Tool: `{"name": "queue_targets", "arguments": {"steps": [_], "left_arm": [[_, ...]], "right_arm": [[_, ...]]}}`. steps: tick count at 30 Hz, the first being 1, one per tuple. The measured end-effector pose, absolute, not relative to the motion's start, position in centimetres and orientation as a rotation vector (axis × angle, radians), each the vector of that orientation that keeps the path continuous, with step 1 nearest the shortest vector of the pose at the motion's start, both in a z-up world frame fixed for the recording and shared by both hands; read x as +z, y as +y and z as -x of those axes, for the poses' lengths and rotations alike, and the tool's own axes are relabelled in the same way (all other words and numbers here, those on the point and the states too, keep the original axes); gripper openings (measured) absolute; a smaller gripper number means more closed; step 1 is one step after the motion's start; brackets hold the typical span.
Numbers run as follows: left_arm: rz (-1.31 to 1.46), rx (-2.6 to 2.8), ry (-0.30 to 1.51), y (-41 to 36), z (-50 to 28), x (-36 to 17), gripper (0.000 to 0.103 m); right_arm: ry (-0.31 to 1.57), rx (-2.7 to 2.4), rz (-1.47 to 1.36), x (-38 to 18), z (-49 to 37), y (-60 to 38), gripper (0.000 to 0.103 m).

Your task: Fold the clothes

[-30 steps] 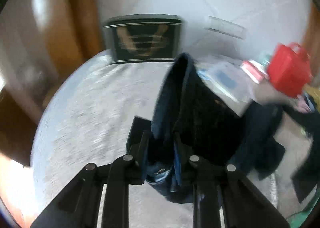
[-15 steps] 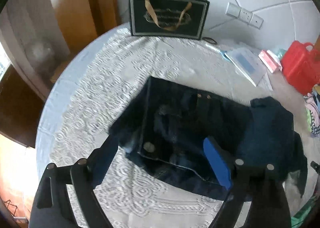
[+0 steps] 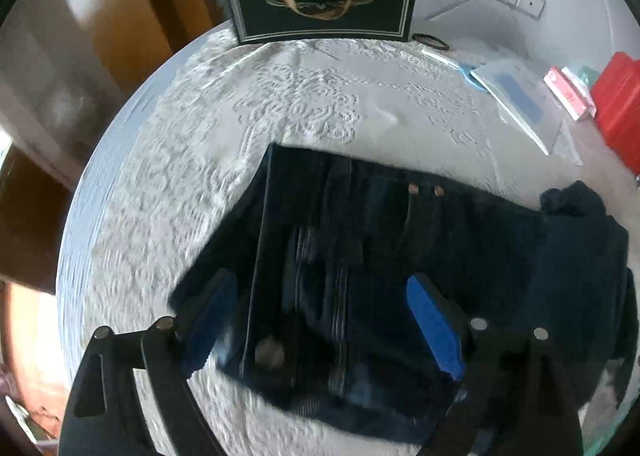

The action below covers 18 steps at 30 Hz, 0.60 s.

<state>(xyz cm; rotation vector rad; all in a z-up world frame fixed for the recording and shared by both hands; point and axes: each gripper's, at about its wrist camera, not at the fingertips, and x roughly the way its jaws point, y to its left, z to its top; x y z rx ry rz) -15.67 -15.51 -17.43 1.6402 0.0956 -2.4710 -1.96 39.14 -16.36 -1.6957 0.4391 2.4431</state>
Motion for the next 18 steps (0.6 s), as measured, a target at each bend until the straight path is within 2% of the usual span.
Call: {"name": "queue_targets", "arguments": {"steps": [1,3,7,10,13,18], "left_arm": [[-1.645,-2.469,0.081,-15.6,16.6,-17.7,0.088],[-1.651,-2.463,0.057,-15.9,18.2,-18.1,0.088],[-1.673,-2.431,0.019,-17.1,20.9,-19.7,0.088],[-1.697,-2.390,0.006,-18.2,22.1,-21.3,0.088],[-1.720,-2.377,0.019,-19.0,22.1,-22.8,0.088],[-1.673,-2.472,0.102,-19.8,20.5,-23.5,0.088]], "right_arm": [[0.464,2.464,1.686,-15.9,2.1,38.8,0.067],[0.495,2.510,1.666,-14.8,2.7,37.8,0.061],[0.479,2.579,1.655,-13.6,5.6,34.9,0.061],[0.553,2.627,1.692,-13.8,8.2,32.4,0.061],[0.567,2.649,1.742,-14.5,10.8,29.8,0.066],[0.502,2.674,1.840,-16.1,14.8,25.3,0.086]]}}
